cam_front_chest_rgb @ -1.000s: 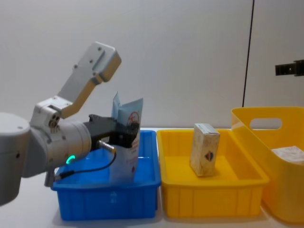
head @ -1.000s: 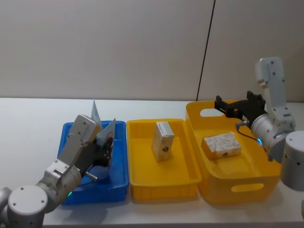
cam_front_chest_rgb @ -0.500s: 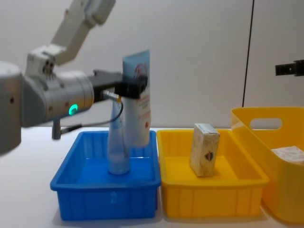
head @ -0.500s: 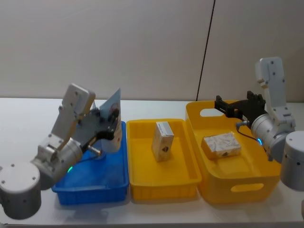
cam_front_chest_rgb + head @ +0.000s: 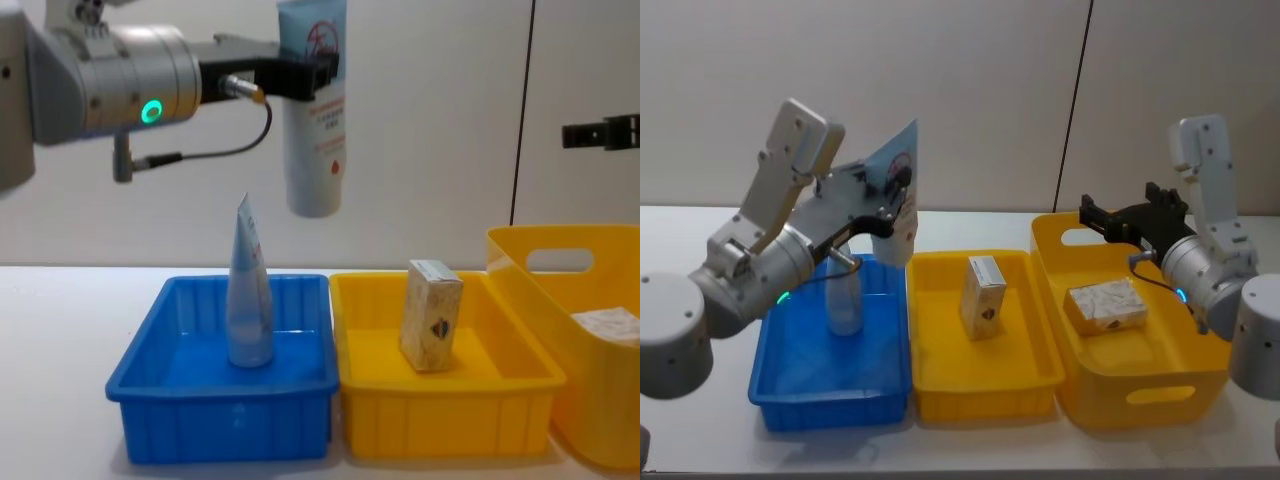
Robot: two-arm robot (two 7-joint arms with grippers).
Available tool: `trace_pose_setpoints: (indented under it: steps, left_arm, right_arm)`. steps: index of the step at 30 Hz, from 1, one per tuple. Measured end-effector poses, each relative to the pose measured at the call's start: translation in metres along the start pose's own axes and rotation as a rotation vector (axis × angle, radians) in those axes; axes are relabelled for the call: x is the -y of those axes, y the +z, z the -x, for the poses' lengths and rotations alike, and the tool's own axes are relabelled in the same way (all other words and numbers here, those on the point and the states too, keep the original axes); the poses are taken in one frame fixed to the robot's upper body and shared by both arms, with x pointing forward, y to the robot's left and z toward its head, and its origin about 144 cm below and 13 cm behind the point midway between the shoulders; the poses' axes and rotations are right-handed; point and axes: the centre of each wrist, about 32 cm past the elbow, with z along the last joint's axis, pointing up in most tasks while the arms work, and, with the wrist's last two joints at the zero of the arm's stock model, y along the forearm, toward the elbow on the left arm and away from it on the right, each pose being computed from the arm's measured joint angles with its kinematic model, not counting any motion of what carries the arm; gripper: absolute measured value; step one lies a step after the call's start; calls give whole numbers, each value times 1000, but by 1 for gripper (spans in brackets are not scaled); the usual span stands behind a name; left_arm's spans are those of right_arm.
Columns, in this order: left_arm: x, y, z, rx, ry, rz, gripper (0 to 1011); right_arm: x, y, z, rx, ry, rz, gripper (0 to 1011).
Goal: Bimanual collaborative sorting of washing and personal care products
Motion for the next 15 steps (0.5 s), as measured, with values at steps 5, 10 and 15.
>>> trace_pose_setpoints:
  steps: [5,10,15]
  left_arm:
    - [6,12,-6,26,-31,23,201]
    - [12,18,-11,43,-52,35,201]
    - [17,22,-13,59,-64,40,201]
  right_arm:
    - [-1,1,0,14,63,-37,1003]
    - [-2,2,1,25,109,-59,1003]
    - [-4,3,3,46,180,-89,1004]
